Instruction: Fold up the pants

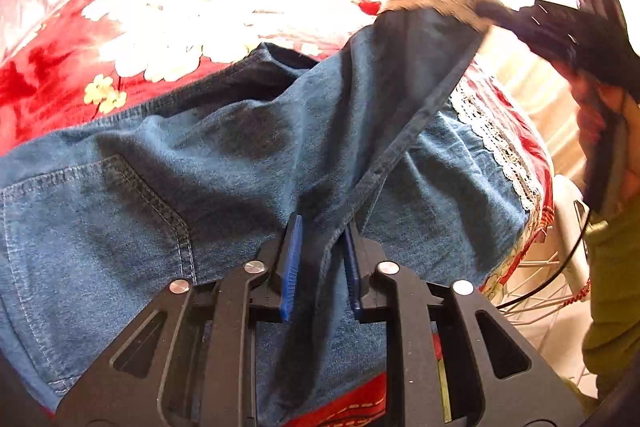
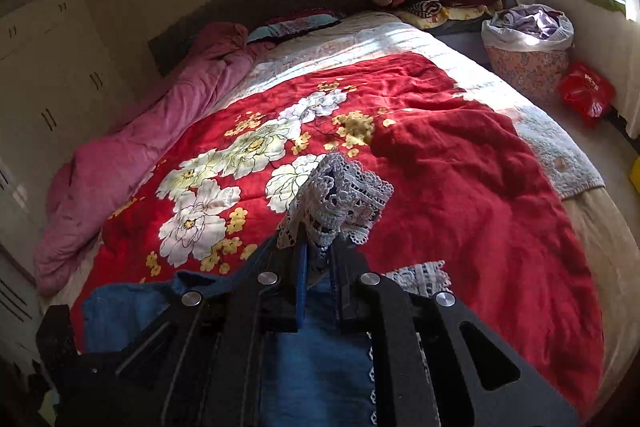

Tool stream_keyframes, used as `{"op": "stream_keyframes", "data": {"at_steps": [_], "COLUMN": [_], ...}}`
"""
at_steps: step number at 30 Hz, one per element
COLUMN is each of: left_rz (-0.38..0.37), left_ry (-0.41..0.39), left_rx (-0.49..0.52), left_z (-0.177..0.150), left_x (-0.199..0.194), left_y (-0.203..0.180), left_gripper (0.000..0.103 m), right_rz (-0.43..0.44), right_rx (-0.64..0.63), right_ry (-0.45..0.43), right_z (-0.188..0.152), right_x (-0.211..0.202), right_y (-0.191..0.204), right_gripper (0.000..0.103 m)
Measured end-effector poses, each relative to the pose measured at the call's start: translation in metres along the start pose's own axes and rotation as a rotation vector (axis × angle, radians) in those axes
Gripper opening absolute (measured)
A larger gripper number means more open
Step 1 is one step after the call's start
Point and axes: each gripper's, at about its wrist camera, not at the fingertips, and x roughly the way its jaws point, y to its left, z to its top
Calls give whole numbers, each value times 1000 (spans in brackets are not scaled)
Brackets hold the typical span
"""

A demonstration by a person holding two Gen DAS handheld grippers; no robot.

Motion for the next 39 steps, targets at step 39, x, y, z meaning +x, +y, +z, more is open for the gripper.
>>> {"op": "stream_keyframes", "data": {"at_steps": [39], "left_rz": [70], "left_ry": [28], "left_rx": [162], "left_z": [-50], "left_x": [-27], "left_y": [-17], "left_gripper": [2], "right_rz": [-153], "right_rx": [-66], "right_ry": [14], "right_z": [-120], "right_x": [-117], "right_y": [-31], "right_gripper": [37]}}
